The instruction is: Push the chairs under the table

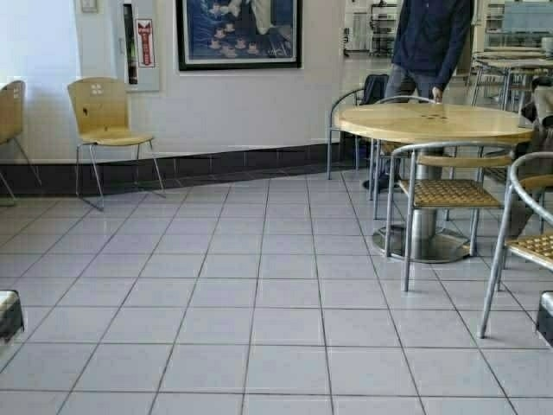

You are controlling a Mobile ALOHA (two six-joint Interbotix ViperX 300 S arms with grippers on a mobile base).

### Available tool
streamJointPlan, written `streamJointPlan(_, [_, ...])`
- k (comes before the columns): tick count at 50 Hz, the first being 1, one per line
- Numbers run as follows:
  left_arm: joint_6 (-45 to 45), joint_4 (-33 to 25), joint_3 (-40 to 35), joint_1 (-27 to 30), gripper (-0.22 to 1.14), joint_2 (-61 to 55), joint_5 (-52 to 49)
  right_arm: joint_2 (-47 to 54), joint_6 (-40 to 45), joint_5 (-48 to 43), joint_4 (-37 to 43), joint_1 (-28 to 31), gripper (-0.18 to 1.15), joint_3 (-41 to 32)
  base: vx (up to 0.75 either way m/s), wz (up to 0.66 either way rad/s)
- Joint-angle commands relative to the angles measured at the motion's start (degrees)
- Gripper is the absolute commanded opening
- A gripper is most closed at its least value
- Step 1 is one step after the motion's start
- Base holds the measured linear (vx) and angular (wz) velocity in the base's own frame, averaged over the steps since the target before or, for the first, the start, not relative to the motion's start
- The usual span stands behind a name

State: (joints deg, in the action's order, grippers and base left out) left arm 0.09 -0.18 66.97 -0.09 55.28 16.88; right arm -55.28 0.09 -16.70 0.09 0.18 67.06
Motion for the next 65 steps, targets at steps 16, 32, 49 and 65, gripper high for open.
streamJointPlan(16, [-0.62, 0.00, -0.70, -0.35, 0.03, 0.26, -3.78, -2.90, 1.14, 2.72, 0.00, 0.35, 0.05, 0.18, 0.01, 0.01])
streamJointPlan(32, [-0.62, 0.00, -0.97, -0.35, 0.03, 0.18, -3.78, -2.55, 1.05, 2.72, -0.09, 0.09, 0.04, 0.09, 0.09, 0.05])
streamJointPlan(49, [-0.79, 0.00, -0.79, -0.35, 0.03, -0.79, -3.34, -2.72, 1.14, 3.08, -0.09, 0.00, 0.05, -0.18, 0.21, 0.08])
streamJointPlan(65, [-2.46, -0.44, -0.26, -0.35, 0.03, -1.58, -3.25, -1.76, 1.23, 3.16, -0.09, 0.09, 0.05, 0.26, 0.23, 0.15])
